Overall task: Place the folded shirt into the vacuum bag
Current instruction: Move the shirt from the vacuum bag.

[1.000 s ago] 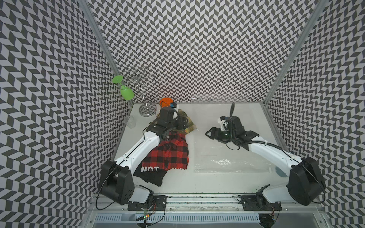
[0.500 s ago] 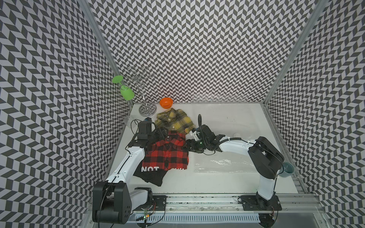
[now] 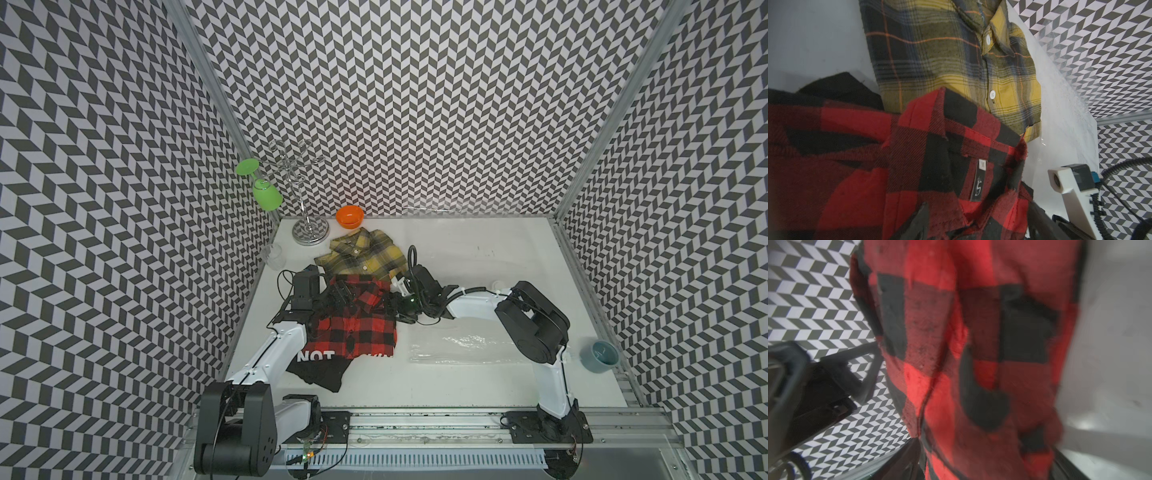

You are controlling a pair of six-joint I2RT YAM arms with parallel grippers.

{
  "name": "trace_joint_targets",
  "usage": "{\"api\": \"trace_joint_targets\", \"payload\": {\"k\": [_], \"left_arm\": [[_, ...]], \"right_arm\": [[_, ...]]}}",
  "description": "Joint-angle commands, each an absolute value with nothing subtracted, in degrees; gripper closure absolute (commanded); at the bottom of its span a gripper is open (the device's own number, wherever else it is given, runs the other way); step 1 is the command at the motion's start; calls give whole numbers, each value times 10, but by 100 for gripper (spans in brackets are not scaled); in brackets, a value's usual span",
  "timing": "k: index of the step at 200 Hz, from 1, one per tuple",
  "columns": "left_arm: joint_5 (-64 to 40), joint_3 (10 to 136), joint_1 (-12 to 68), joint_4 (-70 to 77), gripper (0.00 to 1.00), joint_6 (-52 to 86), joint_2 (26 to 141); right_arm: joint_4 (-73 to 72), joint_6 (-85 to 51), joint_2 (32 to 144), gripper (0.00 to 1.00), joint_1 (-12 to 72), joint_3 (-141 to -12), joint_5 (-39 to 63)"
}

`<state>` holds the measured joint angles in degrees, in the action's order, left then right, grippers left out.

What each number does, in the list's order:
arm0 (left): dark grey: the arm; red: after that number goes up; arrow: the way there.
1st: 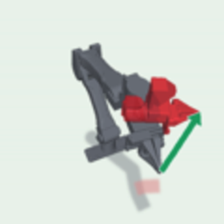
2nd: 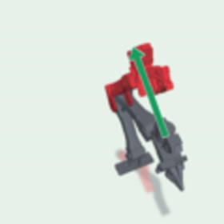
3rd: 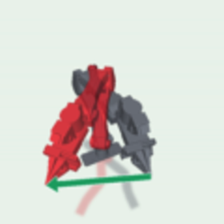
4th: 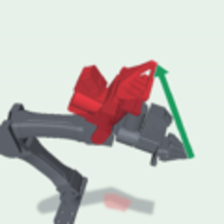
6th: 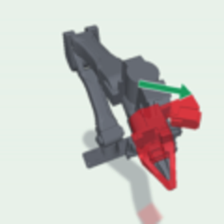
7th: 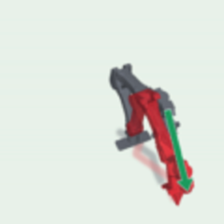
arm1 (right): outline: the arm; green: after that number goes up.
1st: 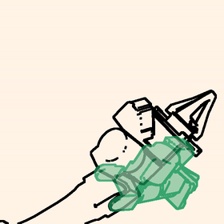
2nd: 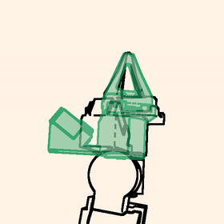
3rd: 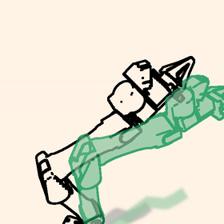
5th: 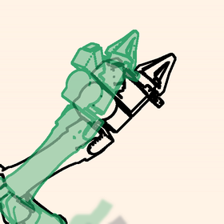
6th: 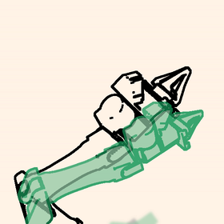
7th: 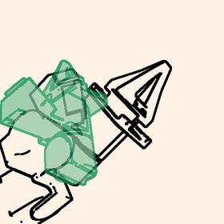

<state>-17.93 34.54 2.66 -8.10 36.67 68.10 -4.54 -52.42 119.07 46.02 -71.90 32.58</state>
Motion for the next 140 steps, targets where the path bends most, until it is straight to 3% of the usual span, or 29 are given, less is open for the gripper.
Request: {"api": "trace_joint_targets", "payload": {"k": [1,22,62,74,103,140], "left_arm": [[-188,339,31,-49,26,374,691],[-190,322,34,-36,26,378,695],[-187,326,35,-46,26,373,680],[-180,342,35,-64,26,365,668],[-159,393,36,-113,26,341,639],[-142,439,52,-144,26,327,612]], "right_arm": [[-82,-560,1224,17,476,-716,327],[-109,-567,1222,28,479,-710,331],[-77,-534,1183,73,479,-724,302],[-35,-512,1169,82,480,-748,297],[81,-448,1118,93,480,-801,268],[218,-367,1043,99,464,-823,249]]}}
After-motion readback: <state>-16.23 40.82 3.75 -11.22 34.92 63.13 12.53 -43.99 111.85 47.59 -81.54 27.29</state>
